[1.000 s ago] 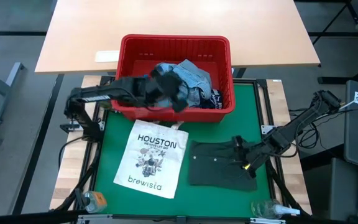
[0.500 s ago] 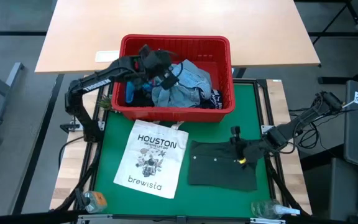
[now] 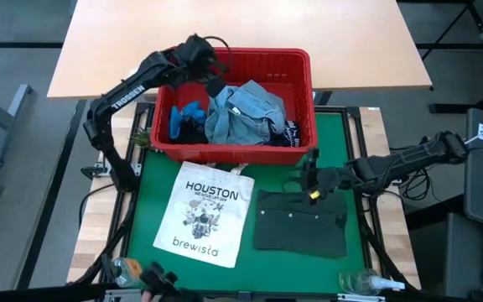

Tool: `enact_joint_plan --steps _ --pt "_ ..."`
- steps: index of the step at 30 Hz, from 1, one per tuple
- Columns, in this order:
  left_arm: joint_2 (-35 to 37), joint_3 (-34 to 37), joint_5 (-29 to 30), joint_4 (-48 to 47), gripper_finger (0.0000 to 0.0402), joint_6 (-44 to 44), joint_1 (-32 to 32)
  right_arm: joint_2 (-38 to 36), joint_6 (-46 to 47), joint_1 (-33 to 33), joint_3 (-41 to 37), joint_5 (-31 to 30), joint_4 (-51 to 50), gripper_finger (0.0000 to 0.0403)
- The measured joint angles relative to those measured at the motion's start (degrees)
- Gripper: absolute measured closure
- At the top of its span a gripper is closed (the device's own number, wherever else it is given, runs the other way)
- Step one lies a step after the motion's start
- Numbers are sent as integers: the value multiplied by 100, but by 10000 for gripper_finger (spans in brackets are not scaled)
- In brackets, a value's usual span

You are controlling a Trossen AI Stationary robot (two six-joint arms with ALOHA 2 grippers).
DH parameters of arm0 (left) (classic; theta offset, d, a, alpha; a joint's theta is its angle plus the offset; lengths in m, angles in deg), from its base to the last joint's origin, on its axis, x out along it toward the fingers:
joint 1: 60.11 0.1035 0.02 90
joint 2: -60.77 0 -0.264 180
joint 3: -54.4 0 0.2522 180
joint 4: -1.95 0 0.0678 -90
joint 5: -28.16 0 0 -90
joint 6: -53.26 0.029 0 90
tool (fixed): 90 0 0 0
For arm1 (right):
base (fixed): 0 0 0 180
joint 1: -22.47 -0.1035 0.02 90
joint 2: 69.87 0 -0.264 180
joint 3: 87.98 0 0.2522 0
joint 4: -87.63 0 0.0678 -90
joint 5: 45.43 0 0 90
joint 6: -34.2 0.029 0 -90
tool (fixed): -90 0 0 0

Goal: Fold Laundry from Bin
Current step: Fold the light blue jeans

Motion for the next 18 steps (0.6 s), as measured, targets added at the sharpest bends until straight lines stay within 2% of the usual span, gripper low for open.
enact_joint_plan --steps 11,18 --pt "-136 0 -1021 -65 221 -53 841 2 -104 1108 2 89 2 288" --pt "-693 0 -2122 -52 221 -90 1154 7 -597 1681 0 6 -17 288"
